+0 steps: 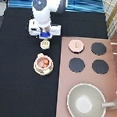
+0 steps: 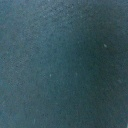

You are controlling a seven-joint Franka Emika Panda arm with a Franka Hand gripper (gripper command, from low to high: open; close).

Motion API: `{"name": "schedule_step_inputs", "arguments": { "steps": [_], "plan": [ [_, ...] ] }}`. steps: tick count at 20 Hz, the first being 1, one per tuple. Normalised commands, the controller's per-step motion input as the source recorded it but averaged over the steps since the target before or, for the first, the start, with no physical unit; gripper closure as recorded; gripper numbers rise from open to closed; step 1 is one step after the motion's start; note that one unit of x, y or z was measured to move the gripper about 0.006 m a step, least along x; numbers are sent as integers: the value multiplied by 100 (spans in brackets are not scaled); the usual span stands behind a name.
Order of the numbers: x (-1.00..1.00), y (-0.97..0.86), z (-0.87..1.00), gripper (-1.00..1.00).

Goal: Take the lid off the pot, put the pot on the plate, and use the tool to push the pot to the front of the table.

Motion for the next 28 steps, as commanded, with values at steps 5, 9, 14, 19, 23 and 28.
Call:
{"name": "schedule_step_inputs", "arguments": {
  "steps": [5,9,14,19,23,28],
  "plan": [
    [35,11,-42,100],
    [34,4,-13,100],
    [58,2,34,100],
    [88,0,50,100],
    [100,0,29,100],
    [100,0,20,100]
  ]
}}
